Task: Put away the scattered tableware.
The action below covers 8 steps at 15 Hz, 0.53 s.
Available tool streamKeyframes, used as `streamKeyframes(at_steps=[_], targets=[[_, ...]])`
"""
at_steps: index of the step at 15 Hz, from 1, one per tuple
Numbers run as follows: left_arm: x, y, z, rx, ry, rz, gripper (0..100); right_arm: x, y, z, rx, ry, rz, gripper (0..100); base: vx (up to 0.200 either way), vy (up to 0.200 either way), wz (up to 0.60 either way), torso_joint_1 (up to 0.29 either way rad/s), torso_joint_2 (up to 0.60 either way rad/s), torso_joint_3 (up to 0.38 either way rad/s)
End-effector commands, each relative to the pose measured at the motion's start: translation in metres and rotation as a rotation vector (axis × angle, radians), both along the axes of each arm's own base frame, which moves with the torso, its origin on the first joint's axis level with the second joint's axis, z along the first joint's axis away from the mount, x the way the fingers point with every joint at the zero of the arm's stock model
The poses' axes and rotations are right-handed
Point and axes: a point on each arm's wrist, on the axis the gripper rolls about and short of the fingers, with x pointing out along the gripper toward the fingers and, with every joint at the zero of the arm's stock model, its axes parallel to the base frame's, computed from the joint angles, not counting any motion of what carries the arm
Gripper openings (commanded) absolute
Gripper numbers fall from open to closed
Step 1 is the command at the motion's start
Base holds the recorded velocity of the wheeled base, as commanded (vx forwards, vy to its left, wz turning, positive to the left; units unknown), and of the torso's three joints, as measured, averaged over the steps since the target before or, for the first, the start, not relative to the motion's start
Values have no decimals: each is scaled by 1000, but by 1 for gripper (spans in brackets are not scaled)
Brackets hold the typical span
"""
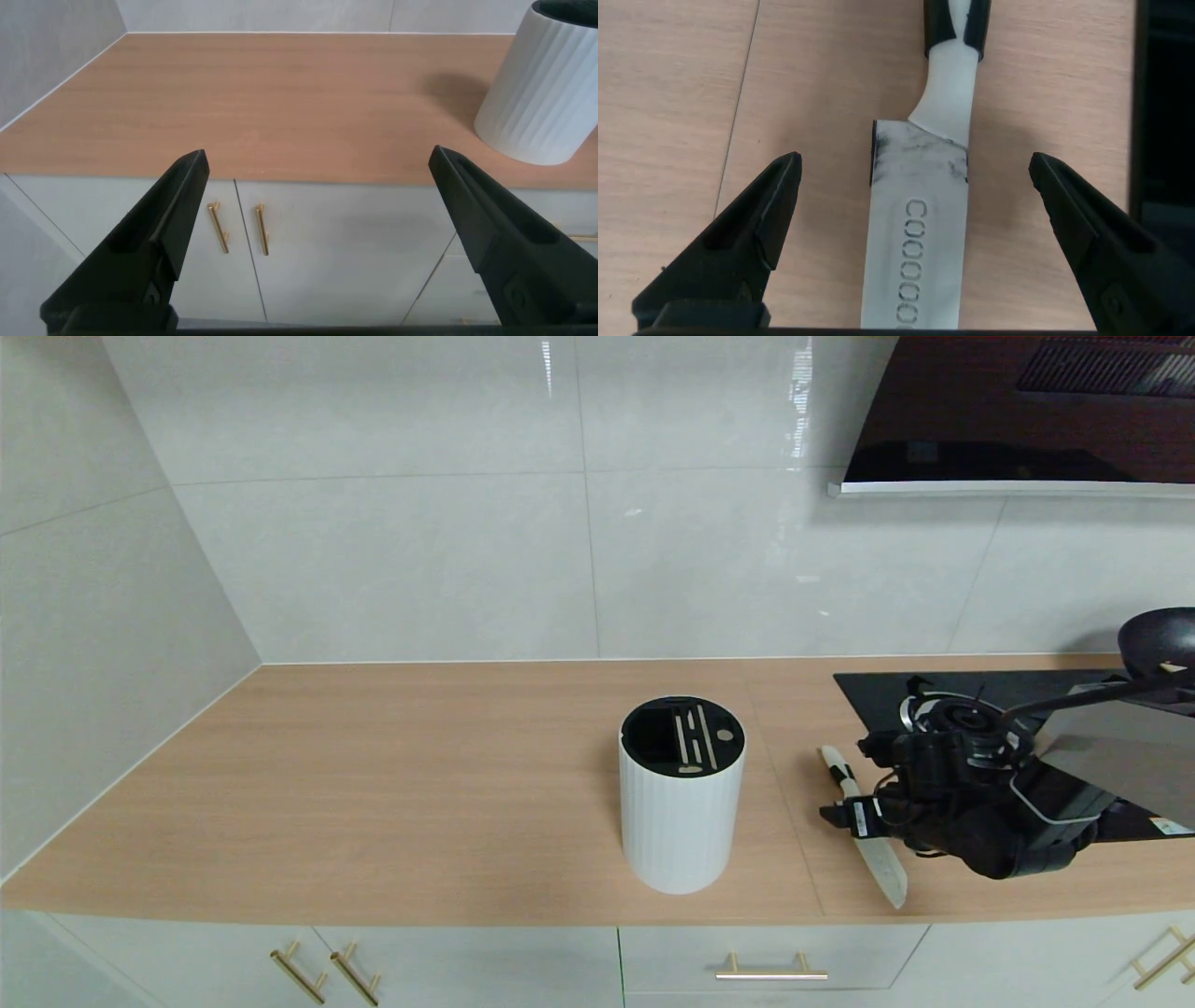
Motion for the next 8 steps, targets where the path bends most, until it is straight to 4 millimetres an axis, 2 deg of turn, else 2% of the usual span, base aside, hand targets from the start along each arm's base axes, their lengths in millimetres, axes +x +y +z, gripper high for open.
streamKeyframes(at_steps=[1,8], targets=[[0,0,0,0,0,1,100,1,0,-3,-1,6,1,100,0,0,0,0,0,0],[0,0,0,0,0,1,100,5,1,-9,25,11,-13,100,0,0,0,0,0,0]])
